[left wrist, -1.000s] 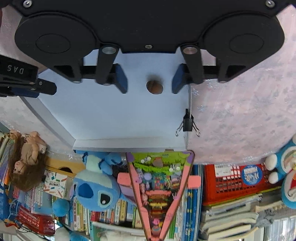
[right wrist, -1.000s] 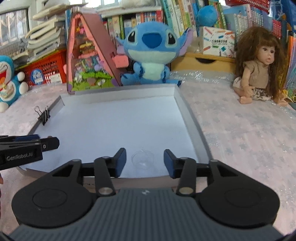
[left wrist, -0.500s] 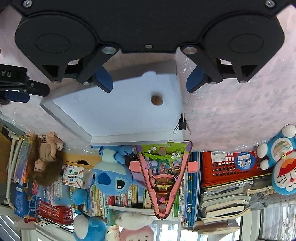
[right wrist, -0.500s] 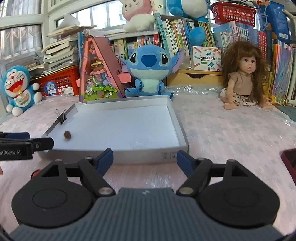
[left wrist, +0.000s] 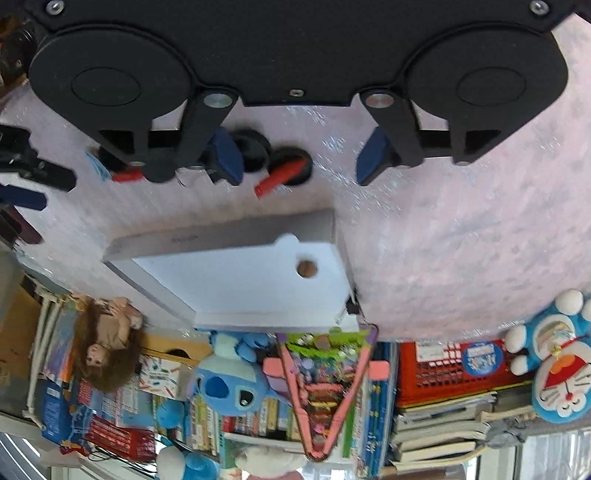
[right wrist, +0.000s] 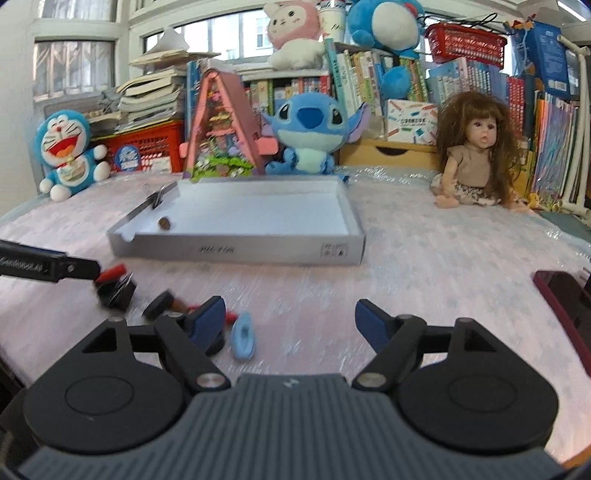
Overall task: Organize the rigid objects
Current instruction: 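Grasp the red stick with the left tool while the right tool grasps the light blue clip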
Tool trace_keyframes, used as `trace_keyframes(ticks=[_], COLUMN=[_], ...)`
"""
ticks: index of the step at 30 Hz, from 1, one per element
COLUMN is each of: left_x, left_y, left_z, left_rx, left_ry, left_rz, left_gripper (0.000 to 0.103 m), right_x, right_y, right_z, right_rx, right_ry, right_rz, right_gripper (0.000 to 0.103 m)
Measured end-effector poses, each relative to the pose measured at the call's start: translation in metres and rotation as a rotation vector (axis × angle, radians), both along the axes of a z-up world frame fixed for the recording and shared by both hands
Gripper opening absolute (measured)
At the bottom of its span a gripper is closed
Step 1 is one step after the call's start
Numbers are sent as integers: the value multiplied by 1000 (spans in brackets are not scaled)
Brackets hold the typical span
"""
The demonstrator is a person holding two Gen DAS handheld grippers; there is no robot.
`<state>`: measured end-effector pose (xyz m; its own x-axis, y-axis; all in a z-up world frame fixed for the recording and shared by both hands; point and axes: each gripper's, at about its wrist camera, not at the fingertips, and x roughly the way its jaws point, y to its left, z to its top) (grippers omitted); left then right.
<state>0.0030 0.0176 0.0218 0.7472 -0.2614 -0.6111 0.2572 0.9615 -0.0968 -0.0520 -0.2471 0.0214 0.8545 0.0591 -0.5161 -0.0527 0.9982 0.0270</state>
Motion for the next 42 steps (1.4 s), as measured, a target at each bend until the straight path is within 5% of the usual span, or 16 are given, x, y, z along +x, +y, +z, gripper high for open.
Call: trace_keyframes(ticks=[8,16,42], left_x=[-1,8,29], left_y=[-7,-16,-33], left_z=[-6,0,-14], left_rx=[17,23,60], left_ry=[9,-15,-9], left_rz=[6,-19,-41], left_gripper=[26,20,20], right_x=[-8,-5,17], right_y=[6,14,25], right_z=[-13,-17,-23], right_rx=[9,16,23], right_ry=[37,55,63], right_rz=[-23,-5,-26], right_gripper=[58,32,30])
